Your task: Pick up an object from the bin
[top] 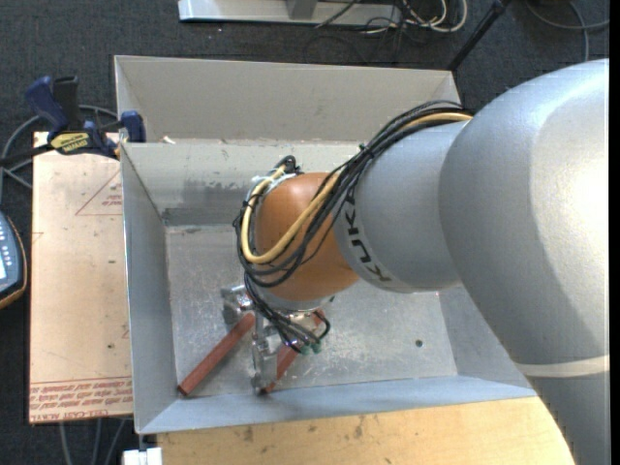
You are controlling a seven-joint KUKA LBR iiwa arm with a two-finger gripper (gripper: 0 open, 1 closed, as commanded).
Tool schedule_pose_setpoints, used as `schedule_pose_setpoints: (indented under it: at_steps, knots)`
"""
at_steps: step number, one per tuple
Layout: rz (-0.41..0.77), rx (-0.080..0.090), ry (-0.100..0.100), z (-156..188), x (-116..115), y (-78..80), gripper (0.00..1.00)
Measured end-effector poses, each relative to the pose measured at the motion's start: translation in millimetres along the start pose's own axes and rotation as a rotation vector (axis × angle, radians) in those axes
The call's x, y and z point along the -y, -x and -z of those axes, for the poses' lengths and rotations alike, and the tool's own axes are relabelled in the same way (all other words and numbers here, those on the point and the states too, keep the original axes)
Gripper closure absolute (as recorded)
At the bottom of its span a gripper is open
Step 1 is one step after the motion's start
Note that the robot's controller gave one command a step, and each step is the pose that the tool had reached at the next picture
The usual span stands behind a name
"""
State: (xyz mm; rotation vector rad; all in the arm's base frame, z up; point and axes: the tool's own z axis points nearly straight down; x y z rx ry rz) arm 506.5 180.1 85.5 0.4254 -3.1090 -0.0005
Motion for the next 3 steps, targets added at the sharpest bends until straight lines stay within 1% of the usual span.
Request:
schedule_pose_setpoints:
  at_steps: [1, 2, 3]
  knots:
    - [0.110, 0.026, -0.002, -12, -17, -16.7, 0.00]
    - [0.108, 0.014, 0.000, -14, -18, -19.9, 1.00]
    - [0.108, 0.015, -0.001, 153, 0, -14.5, 1.00]
